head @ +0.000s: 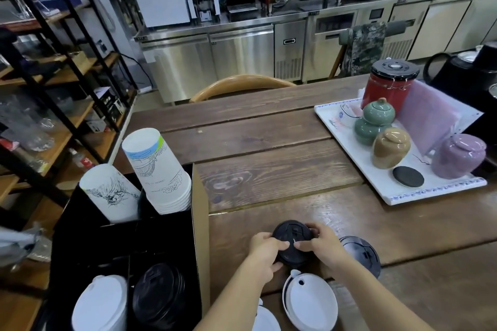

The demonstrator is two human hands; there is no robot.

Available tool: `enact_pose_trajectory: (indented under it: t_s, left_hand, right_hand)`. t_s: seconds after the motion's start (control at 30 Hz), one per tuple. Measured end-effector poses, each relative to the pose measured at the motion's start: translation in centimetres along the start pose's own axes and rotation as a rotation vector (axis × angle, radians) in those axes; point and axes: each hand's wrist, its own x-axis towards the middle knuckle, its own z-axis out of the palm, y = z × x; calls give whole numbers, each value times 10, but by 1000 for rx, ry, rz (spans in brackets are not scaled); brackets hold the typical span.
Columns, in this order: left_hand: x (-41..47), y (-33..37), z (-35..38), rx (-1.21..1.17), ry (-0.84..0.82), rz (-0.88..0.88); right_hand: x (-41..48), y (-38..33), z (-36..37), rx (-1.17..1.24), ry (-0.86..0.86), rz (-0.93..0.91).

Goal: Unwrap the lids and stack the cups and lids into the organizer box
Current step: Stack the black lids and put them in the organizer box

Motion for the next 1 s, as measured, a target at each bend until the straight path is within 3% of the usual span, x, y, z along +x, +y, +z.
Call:
enact_pose_trajectory:
  t_s: [0.37, 1.0]
  left_hand:
    - [-8, 9, -16, -104, -34, 97]
    - [-29, -2, 25, -2, -157, 150]
  right_hand:
    - [-3, -12, 1, 133, -88, -93]
    - [-35, 4, -43, 241, 37, -128]
